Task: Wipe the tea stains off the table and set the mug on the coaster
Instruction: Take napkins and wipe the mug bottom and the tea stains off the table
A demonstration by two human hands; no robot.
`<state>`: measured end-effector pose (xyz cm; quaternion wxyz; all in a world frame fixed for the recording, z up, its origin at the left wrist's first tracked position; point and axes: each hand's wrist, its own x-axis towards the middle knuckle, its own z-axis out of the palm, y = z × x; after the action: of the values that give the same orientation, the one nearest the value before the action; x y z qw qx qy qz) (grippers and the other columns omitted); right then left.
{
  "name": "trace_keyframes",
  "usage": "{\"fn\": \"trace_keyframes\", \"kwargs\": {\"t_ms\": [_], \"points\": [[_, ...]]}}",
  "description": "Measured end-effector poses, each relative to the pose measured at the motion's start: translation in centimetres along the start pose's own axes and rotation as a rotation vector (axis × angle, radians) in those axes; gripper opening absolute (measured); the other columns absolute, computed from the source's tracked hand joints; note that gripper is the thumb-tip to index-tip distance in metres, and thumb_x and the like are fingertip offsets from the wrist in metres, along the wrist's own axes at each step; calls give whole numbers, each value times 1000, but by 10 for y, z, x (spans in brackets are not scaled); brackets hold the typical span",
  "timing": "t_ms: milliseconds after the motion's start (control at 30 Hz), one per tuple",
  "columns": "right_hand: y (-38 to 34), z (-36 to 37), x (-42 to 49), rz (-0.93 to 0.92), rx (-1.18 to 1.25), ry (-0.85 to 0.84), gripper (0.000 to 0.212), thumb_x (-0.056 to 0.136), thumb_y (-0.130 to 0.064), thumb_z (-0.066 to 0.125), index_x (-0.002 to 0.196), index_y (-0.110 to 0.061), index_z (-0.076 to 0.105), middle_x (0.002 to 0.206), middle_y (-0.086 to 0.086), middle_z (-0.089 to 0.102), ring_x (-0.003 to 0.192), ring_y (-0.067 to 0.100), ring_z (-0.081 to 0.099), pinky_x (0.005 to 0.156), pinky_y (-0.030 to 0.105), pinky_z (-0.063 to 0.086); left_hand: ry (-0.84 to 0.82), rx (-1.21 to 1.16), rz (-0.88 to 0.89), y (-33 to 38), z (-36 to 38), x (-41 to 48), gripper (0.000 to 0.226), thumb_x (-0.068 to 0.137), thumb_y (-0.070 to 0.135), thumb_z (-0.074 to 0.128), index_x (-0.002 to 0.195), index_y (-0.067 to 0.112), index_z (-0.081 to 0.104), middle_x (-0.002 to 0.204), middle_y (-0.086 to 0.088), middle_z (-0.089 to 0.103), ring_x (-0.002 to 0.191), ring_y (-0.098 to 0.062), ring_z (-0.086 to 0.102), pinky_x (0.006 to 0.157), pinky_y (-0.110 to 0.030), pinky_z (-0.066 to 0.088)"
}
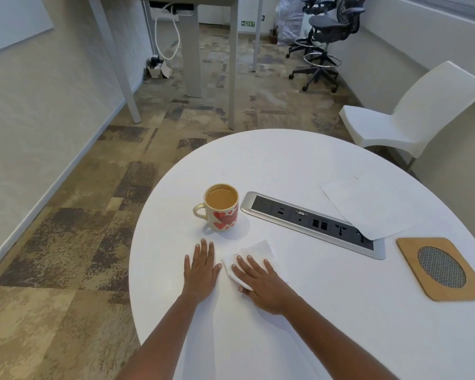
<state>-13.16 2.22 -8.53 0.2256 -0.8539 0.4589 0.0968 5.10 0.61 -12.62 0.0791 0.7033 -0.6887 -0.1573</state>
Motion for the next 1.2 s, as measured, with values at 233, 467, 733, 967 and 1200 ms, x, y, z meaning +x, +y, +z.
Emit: {"fn": "trace_keyframes", "kwargs": {"t_ms": [233, 467, 733, 967, 1200], "points": [[28, -8, -21, -143, -79, -127, 93, 64, -64, -16, 147, -29, 5, 158, -7, -2, 146, 20, -7, 118, 42, -2, -27, 57, 14, 0, 0, -2, 58, 97, 36, -5, 113, 11, 45, 103, -10, 74, 87, -21, 73, 60, -42, 58], [28, 0, -40, -94, 13, -131, 82, 73, -63, -8, 147, -31, 6, 158, -11, -2, 145, 15, -9, 118, 39, -5, -59, 122, 29, -3, 3, -1, 64, 98, 35, -3, 111, 9, 54, 103, -12, 74, 86, -24, 73, 59, -45, 57], [21, -22, -52, 153, 500, -131, 43, 99, -35, 29, 141, -27, 33, 152, -9, 29, 140, 7, 25, 118, 29, 16, -80, 59, -5, 5, -8, -1, 90, 92, 47, -12, 119, 0, 60, 126, -24, 60, 106, -37, 64, 79, -59, 51], [35, -60, -68, 363, 1206, 200, 47, 96, -46, 31, 89, -13, 64, 83, 3, 68, 78, 18, 65, 76, 26, 52, -229, 7, 3, 3, -5, -3, 98, 86, 54, -18, 128, 0, 52, 137, -22, 50, 120, -38, 55, 93, -59, 44], [46, -50, -61, 479, 1826, 309, 40, 98, -35, 33, 111, -7, 59, 95, 9, 73, 80, 20, 72, 64, 33, 60, -182, 6, -61, 13, -19, -4, 93, 84, 48, -16, 132, 1, 48, 142, -22, 44, 124, -33, 52, 96, -57, 43]]}}
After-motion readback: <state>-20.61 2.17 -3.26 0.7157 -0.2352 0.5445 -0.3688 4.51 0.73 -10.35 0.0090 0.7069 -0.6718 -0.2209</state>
